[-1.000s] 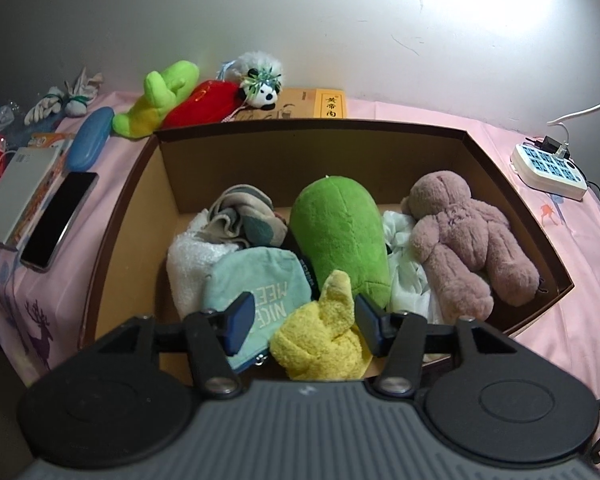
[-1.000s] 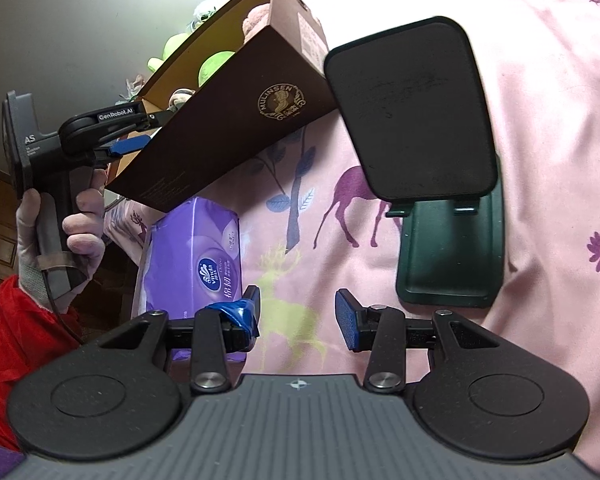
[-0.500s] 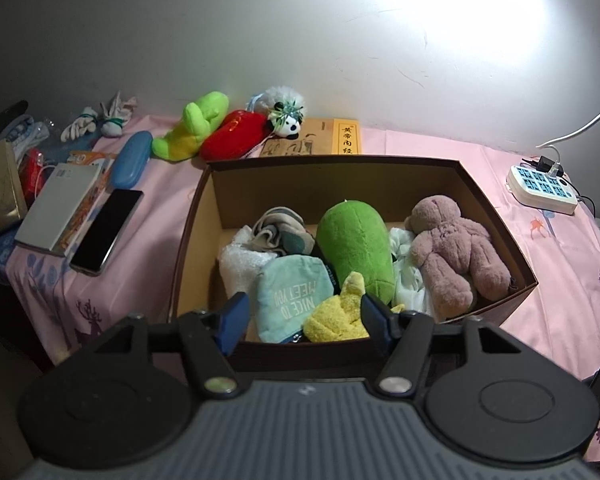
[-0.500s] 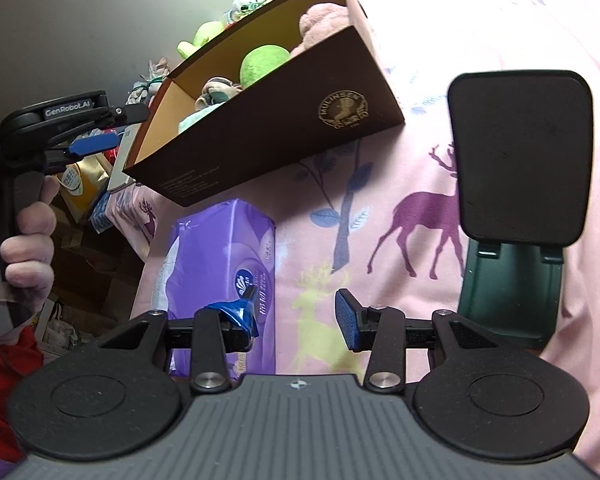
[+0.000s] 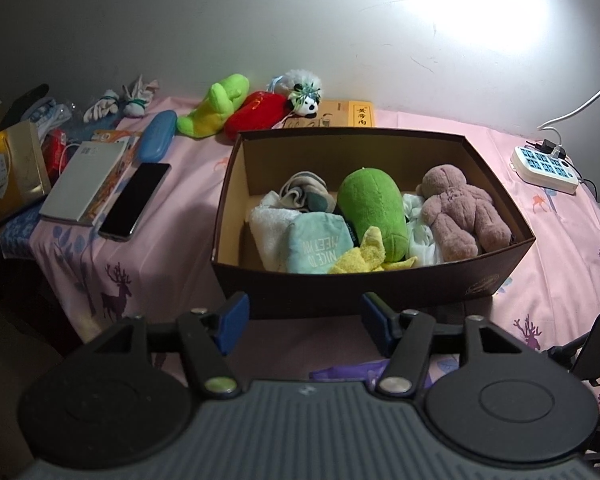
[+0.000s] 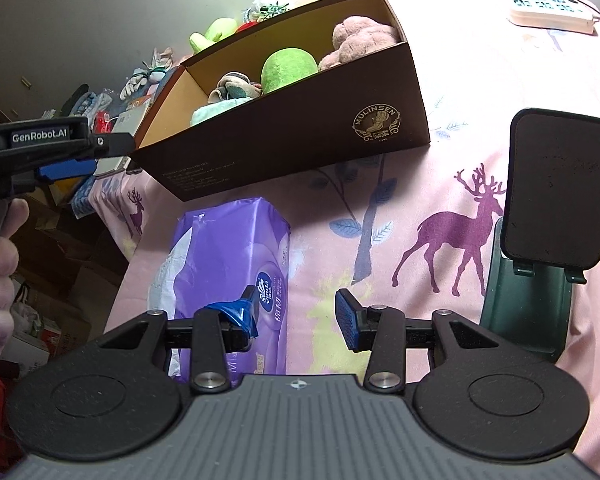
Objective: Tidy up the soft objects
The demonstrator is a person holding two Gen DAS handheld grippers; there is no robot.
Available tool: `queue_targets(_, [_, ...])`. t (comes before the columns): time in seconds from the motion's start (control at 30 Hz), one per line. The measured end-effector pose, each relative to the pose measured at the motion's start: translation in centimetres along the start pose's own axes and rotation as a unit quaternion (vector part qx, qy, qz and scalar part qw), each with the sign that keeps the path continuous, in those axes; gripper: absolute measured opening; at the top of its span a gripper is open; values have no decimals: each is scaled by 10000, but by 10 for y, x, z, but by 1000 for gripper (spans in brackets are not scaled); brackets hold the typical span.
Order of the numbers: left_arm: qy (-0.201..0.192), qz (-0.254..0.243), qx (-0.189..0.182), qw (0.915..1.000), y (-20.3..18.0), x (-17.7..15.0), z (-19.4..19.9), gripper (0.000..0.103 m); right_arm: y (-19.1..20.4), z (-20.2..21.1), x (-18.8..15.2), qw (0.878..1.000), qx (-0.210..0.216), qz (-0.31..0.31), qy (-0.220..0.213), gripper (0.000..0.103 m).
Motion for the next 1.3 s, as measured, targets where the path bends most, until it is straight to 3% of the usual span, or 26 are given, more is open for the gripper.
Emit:
queue_targets(0.43, [264,-151,-12,9995,-23,-45,8,68,-3,16,-15,9984,-523,-89,-204,25])
queue_targets(0.9, [680,-626,-336,9951,-125,-93,14,69,-79,81,-68,9861,-1482,-622,-414,26])
queue_targets(1.0, [839,-682,-250,9938,-143,-106,13,69,-90,92,-79,9820,-1713,-659,-441,26])
queue_targets(1.3, [1224,-414,86,9916,-154,-138,7,69,-103,105,-93,9799,-1826,-699,-394,26])
Point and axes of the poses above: each gripper's, at about its wrist camera, not at the fingertips, and z roughly against the way its jaws point, y to its left, x to its top, the point moved 5 cm from there along -z, roughly the way its jaws point, and after that the axes turned 12 degrees about y, right-handed, at the moved point
